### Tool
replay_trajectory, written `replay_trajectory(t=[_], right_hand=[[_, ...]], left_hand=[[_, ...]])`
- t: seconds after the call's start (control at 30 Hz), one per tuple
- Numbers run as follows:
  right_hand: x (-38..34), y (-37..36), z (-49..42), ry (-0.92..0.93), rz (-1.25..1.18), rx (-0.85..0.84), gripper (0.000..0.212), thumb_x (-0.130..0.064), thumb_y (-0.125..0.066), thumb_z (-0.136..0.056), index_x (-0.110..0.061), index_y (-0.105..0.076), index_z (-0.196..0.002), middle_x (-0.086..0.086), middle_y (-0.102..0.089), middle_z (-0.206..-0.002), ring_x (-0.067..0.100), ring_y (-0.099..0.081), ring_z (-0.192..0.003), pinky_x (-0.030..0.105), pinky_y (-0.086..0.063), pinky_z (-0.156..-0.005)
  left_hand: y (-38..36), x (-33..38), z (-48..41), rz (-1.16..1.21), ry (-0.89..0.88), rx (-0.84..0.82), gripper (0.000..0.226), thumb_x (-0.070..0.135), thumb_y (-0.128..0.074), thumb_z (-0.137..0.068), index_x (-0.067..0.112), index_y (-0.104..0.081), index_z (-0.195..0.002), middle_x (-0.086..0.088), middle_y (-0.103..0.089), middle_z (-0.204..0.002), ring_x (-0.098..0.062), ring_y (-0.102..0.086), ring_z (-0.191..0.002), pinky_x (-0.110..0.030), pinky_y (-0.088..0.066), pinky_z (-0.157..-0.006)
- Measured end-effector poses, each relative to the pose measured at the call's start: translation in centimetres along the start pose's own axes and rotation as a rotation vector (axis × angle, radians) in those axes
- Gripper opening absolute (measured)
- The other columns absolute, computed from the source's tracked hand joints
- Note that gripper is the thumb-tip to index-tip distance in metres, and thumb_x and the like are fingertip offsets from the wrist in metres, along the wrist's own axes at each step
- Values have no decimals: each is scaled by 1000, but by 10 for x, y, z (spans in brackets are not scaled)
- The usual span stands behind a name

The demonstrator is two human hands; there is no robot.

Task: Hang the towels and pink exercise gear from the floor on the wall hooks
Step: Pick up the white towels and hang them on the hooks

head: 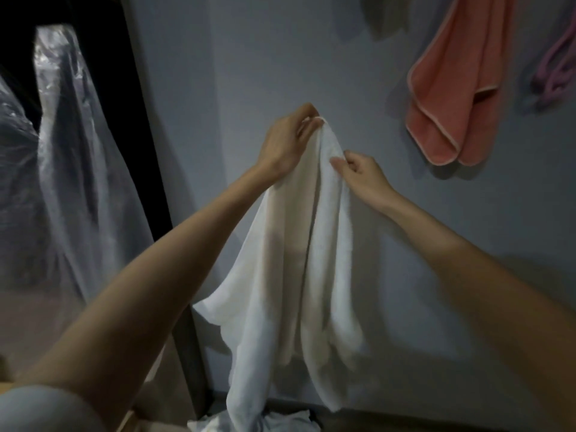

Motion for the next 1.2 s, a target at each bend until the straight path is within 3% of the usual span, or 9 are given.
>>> replay_trajectory(t=[0.13, 0.23, 0.33, 0.57, 0.67, 0.77, 0.93, 1.1, 1.2], right_hand=[[-31, 22, -25, -30, -34, 215, 28, -22, -41, -97, -17, -42, -69, 1, -40, -66, 13, -38, -67, 30, -27, -60], [-65, 13, -50, -8, -72, 208, 22, -23, -41, -95, -9, -52, -82, 1, -46, -74, 15, -43, -75, 29, -31, -66], [-100, -1, -67, 55, -112, 190, 16, -24, -42, -94, -18, -47, -80, -4, -38, -67, 11, -37, -66, 29, -28, -62], [-128, -13, -89, 56, -98, 250, 16, -20, -42, -95, -15, -46, -79, -1, -41, -69, 14, -40, -68, 29, -30, -60], [-131, -35, -94, 13, 111, 46, 10, -21, -42, -96, -14, -48, -101, 1, -49, -85, 17, -46, -75, 20, -33, -51], [-144, -69, -94, 6, 126, -189, 24, -25, -44, -95, -15, -42, -116, 0, -51, -94, 16, -52, -84, 26, -45, -74], [-169, -76, -98, 49, -158, -134, 17, -23, -38, -99, -13, -46, -89, -1, -48, -75, 11, -49, -66, 21, -50, -61], [-197, -71, -127, 82, -223, -52, 33, -22, -37, -99, -21, -36, -67, -1, -33, -66, 11, -33, -62, 29, -34, -61], [-217, -66, -156, 107, -310, -16, 36, -18, -37, -99, -19, -40, -62, 3, -42, -70, 16, -41, -69, 33, -39, -66]], left_hand=[[16, -31, -5, -135, 37, -118, 25, 32, -45, -97, 12, -58, -90, 1, -54, -77, -15, -48, -72, -28, -30, -64], [32, -51, -1, -91, 53, -141, 36, 33, -45, -97, 22, -37, -64, 5, -38, -59, -9, -35, -55, -29, -24, -56], [54, -68, 13, -83, 42, -88, 40, 32, -47, -97, 25, -26, -64, 9, -31, -55, -9, -30, -50, -19, -28, -52], [107, -125, 18, 44, 141, 16, 18, 28, -56, -93, 16, -54, -80, -1, -49, -70, -6, -39, -61, -21, -31, -56], [130, -123, -1, 156, 126, 94, 24, 25, -53, -94, 13, -49, -73, 6, -39, -65, -1, -34, -57, -18, -29, -55], [134, -93, -31, 139, 69, 32, 27, 22, -53, -95, 16, -47, -70, 10, -39, -63, -1, -36, -60, -12, -32, -56], [133, -77, -62, 183, 57, -79, 28, 20, -55, -94, 25, -48, -66, 12, -45, -64, 7, -42, -55, -8, -33, -54], [164, -85, -86, 204, 75, -18, 16, 26, -57, -92, 13, -58, -82, 4, -53, -74, -1, -46, -64, -7, -36, -54], [183, -98, -103, 161, 118, -16, 20, 32, -58, -91, 15, -62, -81, 5, -55, -72, -2, -49, -62, -5, -38, -49]])
Point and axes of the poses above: each hand's wrist, its own z-axis away from the middle knuckle, its own y-axis out of the back of the hand, x = y × z, the point moved 10 cm from there along -z, towards the middle knuckle
